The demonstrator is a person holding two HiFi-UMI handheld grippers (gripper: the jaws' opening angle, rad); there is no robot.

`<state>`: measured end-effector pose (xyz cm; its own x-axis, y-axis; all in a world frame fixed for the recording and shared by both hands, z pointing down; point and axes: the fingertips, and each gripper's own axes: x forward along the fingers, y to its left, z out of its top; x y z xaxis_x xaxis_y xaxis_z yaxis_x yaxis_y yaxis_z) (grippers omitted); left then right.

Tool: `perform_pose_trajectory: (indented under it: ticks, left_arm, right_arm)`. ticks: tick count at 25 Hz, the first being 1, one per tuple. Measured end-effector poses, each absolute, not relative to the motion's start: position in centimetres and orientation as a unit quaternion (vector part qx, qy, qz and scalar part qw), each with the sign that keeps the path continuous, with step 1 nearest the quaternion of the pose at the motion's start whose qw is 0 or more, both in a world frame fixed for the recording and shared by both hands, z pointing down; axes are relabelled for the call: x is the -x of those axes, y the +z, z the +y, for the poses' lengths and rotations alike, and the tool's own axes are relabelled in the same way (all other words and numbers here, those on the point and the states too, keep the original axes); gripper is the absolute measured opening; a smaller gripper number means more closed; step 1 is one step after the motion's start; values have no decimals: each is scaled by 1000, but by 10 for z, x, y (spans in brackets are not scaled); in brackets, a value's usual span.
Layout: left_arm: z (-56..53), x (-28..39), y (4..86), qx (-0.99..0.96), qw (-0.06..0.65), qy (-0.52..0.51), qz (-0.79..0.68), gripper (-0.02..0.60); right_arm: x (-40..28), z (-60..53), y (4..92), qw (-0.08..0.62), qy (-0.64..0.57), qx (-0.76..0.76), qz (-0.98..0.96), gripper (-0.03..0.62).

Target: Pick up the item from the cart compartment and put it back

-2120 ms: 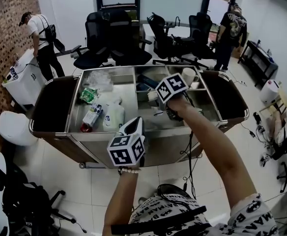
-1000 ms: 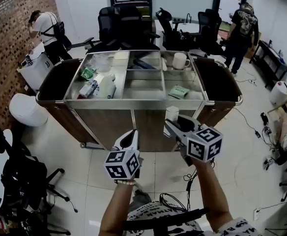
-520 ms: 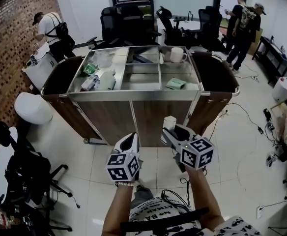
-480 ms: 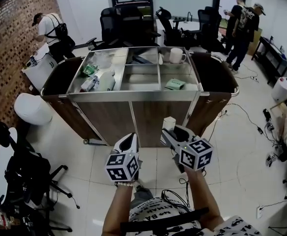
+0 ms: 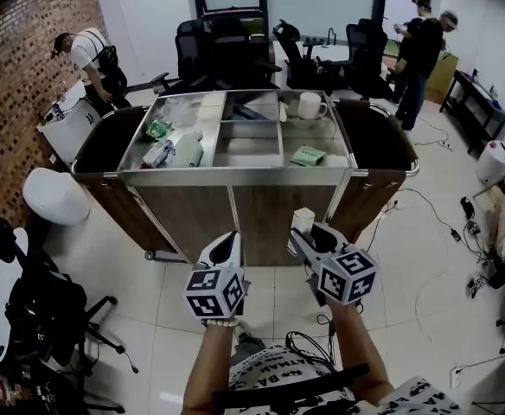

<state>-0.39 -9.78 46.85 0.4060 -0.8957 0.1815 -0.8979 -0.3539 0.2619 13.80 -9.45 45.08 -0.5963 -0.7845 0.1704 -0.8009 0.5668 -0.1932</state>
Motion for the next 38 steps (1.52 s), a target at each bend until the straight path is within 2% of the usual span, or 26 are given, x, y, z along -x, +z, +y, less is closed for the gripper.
perform_pose_trajectory:
  ticks: [11,38]
  left_arm:
    - [-117,4,469,-831,143,25,-537,0]
    - [-147,8,497,-833,190,26,-519,0]
  right_arm:
    - [-125,-112,458,44,132,-442,-886,175]
    - [-112,-142,483,69,160,-442,-880,175]
